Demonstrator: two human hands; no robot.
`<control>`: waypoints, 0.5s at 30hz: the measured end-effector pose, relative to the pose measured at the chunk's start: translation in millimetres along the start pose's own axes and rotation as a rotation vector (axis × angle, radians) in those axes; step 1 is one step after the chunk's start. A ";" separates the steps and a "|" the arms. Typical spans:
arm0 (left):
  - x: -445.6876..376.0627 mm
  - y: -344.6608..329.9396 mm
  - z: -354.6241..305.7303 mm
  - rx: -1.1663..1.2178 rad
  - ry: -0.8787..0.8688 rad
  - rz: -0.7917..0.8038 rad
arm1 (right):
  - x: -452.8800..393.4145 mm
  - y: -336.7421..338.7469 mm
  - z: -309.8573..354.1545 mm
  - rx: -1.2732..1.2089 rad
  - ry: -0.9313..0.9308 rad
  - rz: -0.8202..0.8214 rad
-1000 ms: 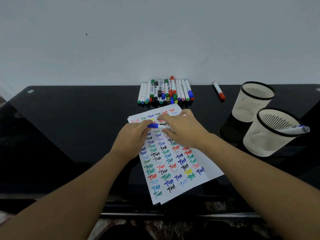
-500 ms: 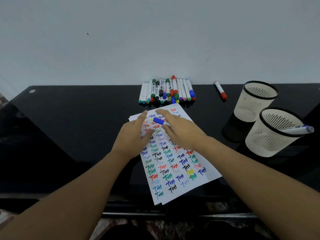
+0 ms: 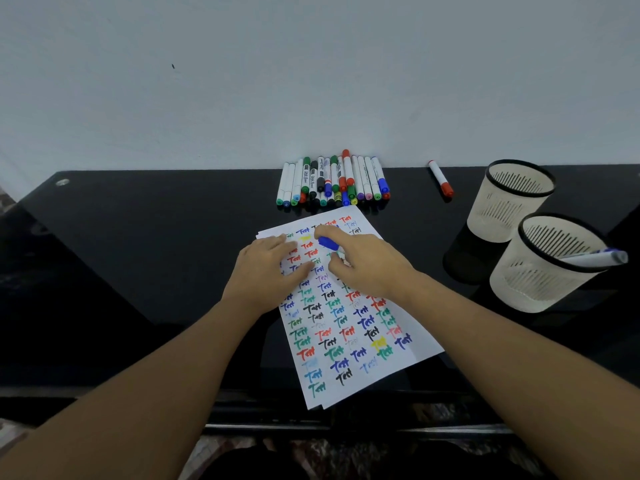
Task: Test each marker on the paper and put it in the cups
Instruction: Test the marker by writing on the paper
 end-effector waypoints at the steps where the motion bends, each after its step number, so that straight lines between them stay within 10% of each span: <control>1: -0.2 0.3 0.1 -0.002 0.002 -0.001 | 0.3 0.6 0.0 -0.069 -0.015 -0.006; 15: -1.5 2.1 0.6 -0.014 0.012 0.040 | -2.9 16.3 -4.1 -0.696 -0.180 0.010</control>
Point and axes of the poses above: each hand's wrist, its own x-axis away from the middle knuckle, its own y-axis out of the back of the hand, z = x × y, the point moved 3 cm from there along -x, towards the middle knuckle, and after that the axes turned 3 degrees about -x, right-handed, at the moved point
